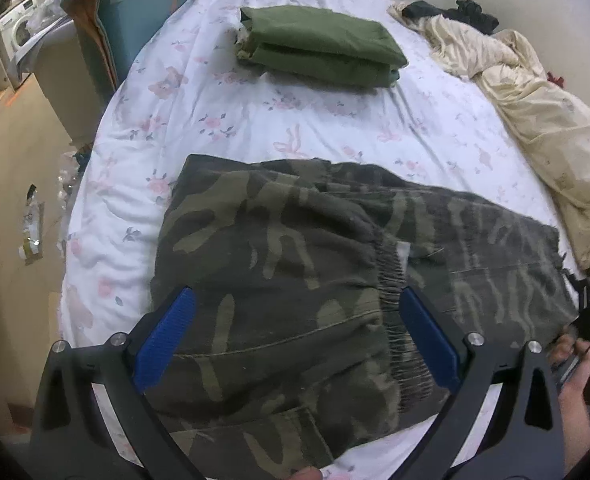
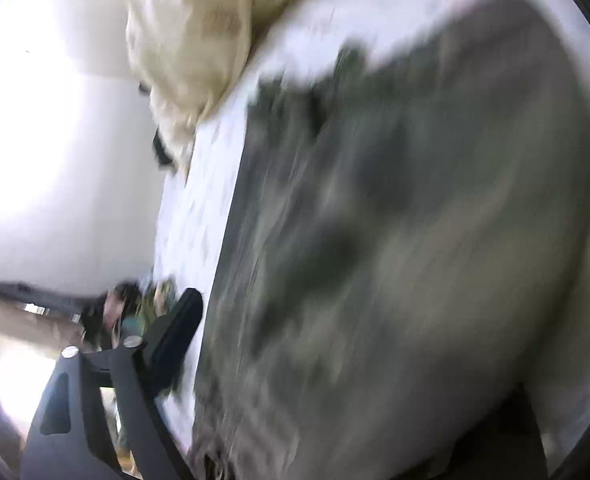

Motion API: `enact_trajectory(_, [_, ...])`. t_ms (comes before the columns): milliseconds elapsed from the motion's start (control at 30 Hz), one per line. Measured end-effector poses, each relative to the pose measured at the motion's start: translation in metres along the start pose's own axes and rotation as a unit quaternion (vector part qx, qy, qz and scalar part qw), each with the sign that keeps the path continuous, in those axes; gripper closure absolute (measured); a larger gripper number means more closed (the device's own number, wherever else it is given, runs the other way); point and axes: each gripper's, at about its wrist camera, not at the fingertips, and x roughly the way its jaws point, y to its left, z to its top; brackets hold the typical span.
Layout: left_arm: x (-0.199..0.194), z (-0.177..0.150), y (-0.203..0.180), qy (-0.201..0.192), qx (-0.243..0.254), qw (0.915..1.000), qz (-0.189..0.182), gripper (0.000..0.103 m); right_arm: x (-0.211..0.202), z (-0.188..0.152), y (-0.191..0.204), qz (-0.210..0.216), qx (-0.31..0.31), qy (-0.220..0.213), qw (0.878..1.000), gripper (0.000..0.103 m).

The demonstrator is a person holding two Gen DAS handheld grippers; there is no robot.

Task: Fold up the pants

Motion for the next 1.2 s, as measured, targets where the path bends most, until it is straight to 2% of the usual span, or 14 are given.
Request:
enact_trajectory(133, [0.007, -0.002, -0.003, 0.011, 0.01, 0.9999, 0.004, 0.002, -0.008, 0.024, -0.012, -0.026, 0.022, -0.042, 0.999, 0.067])
enact_trajectory(200, [0.008, -0.003, -0.006, 0.01, 0.019, 0.9997, 0.01, 0.002, -0.023, 0.028, -0.01, -0.045, 0.013, -0.08, 0.996, 0.082])
enact_trajectory(300, [0.012, -0.003, -0.01, 0.02, 0.026, 0.9994, 0.014, 0.002, -0.047, 0.026, -0.016, -0.024, 0.012, -0.101, 0.995, 0.089])
enact_trajectory(367, [0.015, -0.003, -0.011, 0.03, 0.023, 0.9992, 0.008, 0.002, -0.058, 0.026, -0.009, -0.029, -0.018, -0.105, 0.994, 0.096])
enact_trajectory(467, [0.013, -0.004, -0.012, 0.032, 0.028, 0.9991, 0.005, 0.002, -0.063, 0.016, 0.035, -0.028, -0.099, -0.109, 0.989, 0.097])
enact_trajectory(567, [0.007, -0.004, -0.012, 0.028, 0.03, 0.9991, 0.006, 0.002, -0.072, -0.009, 0.094, -0.038, -0.213, -0.101, 0.971, 0.098])
enact_trajectory(633, [0.004, -0.003, -0.01, 0.029, 0.024, 0.9993, 0.001, 0.002, -0.072, -0.036, 0.142, -0.045, -0.294, -0.087, 0.951, 0.098])
enact_trajectory(733, [-0.002, -0.001, -0.007, 0.026, 0.012, 0.9996, -0.006, 0.002, -0.073, -0.082, 0.189, -0.027, -0.369, -0.065, 0.927, 0.098])
enact_trajectory(900, [-0.014, 0.001, -0.002, 0.01, 0.004, 0.9999, -0.011, 0.002, -0.053, -0.197, 0.254, 0.015, -0.485, -0.01, 0.874, 0.098])
enact_trajectory(967, [-0.017, 0.001, 0.001, 0.008, 0.001, 0.9999, -0.011, 0.002, -0.038, -0.251, 0.262, 0.037, -0.538, 0.033, 0.842, 0.098])
enact_trajectory(1100, [-0.017, 0.001, 0.011, 0.014, -0.01, 0.9998, -0.005, 0.002, 0.003, -0.353, 0.237, 0.047, -0.63, 0.164, 0.758, 0.096])
enact_trajectory(1133, [-0.015, 0.0, 0.014, 0.02, -0.015, 0.9997, -0.004, 0.002, 0.013, -0.378, 0.22, 0.036, -0.646, 0.209, 0.733, 0.093])
enact_trajectory(1167, [-0.015, 0.0, 0.017, 0.023, -0.019, 0.9995, -0.006, 0.002, 0.018, -0.389, 0.209, 0.026, -0.652, 0.231, 0.722, 0.091])
enact_trajectory(1200, [-0.014, 0.0, 0.02, 0.029, -0.027, 0.9992, -0.009, 0.002, 0.021, -0.4, 0.197, 0.012, -0.66, 0.249, 0.708, 0.08])
